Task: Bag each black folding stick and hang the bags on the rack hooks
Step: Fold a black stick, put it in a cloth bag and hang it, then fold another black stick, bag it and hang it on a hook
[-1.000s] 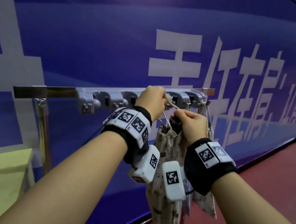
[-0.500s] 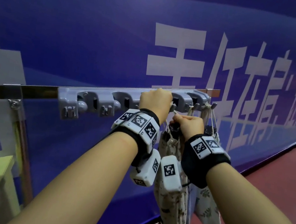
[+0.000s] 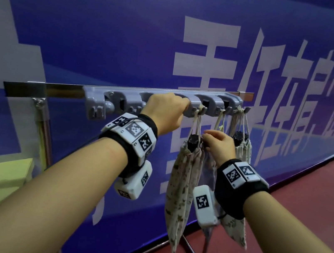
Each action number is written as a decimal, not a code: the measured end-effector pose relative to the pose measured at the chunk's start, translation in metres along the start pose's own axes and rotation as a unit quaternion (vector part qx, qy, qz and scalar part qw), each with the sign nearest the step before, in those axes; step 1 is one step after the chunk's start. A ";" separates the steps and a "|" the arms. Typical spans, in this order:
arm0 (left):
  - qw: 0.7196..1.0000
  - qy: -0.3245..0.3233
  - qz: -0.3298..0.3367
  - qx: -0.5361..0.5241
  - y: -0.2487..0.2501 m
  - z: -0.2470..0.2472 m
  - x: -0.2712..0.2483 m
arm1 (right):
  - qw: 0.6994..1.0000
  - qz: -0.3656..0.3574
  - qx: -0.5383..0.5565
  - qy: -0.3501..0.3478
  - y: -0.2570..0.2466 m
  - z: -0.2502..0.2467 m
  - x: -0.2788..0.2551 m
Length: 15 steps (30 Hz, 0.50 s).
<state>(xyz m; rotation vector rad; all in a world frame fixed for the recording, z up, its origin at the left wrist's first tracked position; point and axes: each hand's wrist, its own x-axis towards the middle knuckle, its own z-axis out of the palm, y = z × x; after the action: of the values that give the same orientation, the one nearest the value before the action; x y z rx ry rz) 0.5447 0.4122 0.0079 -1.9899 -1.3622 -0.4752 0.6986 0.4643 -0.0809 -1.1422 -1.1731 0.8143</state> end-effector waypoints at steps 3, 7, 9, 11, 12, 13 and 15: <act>1.000 -0.011 0.007 0.002 -0.009 -0.009 -0.017 | 0.998 0.041 -0.025 0.051 0.010 -0.004 -0.006; 0.999 -0.020 0.028 -0.007 -0.014 -0.025 -0.039 | 0.995 0.073 -0.042 0.047 0.007 -0.007 -0.028; 0.999 -0.023 0.037 0.015 -0.016 -0.034 -0.047 | 0.996 0.080 -0.043 0.021 0.000 -0.004 -0.040; 0.998 -0.029 0.041 0.044 -0.017 -0.047 -0.058 | 0.996 0.085 -0.037 0.005 -0.009 -0.001 -0.056; 0.997 -0.030 0.042 0.055 -0.019 -0.053 -0.063 | 0.996 0.088 -0.029 0.000 -0.013 0.001 -0.064; 0.997 -0.031 0.041 0.061 -0.021 -0.059 -0.067 | 0.996 0.089 -0.025 -0.006 -0.018 0.004 -0.071; 0.997 -0.035 0.041 0.061 -0.024 -0.071 -0.077 | 0.996 0.086 -0.026 -0.026 -0.028 0.010 -0.088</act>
<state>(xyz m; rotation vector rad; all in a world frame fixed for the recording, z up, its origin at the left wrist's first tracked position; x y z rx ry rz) 0.4978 0.3161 0.0175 -1.9689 -1.3131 -0.2802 0.6661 0.3777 -0.0778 -1.2854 -1.1565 0.9544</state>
